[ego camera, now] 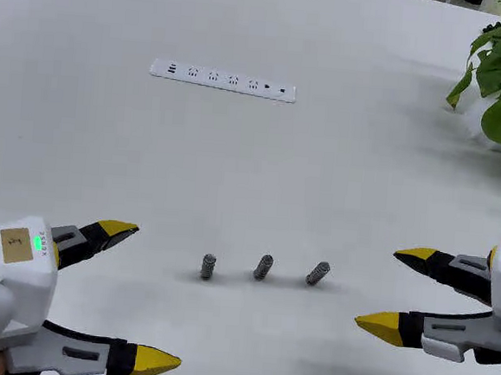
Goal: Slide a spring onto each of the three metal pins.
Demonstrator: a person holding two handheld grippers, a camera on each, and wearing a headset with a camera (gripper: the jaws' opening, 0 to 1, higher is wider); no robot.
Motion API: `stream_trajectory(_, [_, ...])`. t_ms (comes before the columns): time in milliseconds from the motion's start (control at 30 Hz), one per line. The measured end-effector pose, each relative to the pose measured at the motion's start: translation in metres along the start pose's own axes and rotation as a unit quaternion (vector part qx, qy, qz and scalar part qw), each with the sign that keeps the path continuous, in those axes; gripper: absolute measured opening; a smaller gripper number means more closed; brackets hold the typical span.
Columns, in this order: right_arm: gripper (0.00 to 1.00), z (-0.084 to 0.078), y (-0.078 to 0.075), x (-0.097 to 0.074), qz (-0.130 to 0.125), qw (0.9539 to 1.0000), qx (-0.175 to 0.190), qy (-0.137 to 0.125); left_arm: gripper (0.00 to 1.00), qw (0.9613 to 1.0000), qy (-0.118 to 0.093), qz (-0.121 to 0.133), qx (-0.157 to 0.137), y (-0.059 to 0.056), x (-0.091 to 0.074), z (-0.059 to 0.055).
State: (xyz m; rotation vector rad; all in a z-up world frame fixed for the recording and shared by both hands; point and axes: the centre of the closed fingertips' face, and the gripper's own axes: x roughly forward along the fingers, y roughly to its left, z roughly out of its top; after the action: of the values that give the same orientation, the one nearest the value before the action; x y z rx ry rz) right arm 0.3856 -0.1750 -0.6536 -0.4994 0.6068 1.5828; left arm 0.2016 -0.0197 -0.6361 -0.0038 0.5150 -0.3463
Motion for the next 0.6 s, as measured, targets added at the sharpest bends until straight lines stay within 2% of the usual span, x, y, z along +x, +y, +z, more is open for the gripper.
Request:
stream_trajectory(67, [0.75, -0.005, 0.004, -0.003, -0.003, 0.9999, 0.005, -0.012, 0.95, 1.0000, 0.002, -0.004, -0.002, -0.001, 0.000, -0.004])
stream_trajectory(200, [0.79, -0.015, 0.009, -0.007, -0.005, 0.9998, 0.011, -0.017, 0.97, 0.9999, 0.010, -0.008, -0.001, 0.000, -0.001, -0.012])
stream_trajectory(400, [0.81, -0.017, 0.015, -0.015, -0.011, 0.9990, 0.022, -0.037, 1.00, 0.9998, 0.018, -0.011, -0.005, -0.003, -0.002, -0.017])
stream_trajectory(467, [0.83, -0.014, 0.021, -0.016, -0.010, 0.9987, 0.021, -0.045, 1.00, 0.9997, 0.021, -0.014, -0.006, -0.004, -0.001, -0.019])
stream_trajectory(600, [0.84, -0.018, 0.024, -0.016, -0.008, 0.9989, 0.024, -0.040, 1.00, 0.9995, 0.027, -0.015, -0.009, -0.005, 0.000, -0.022])
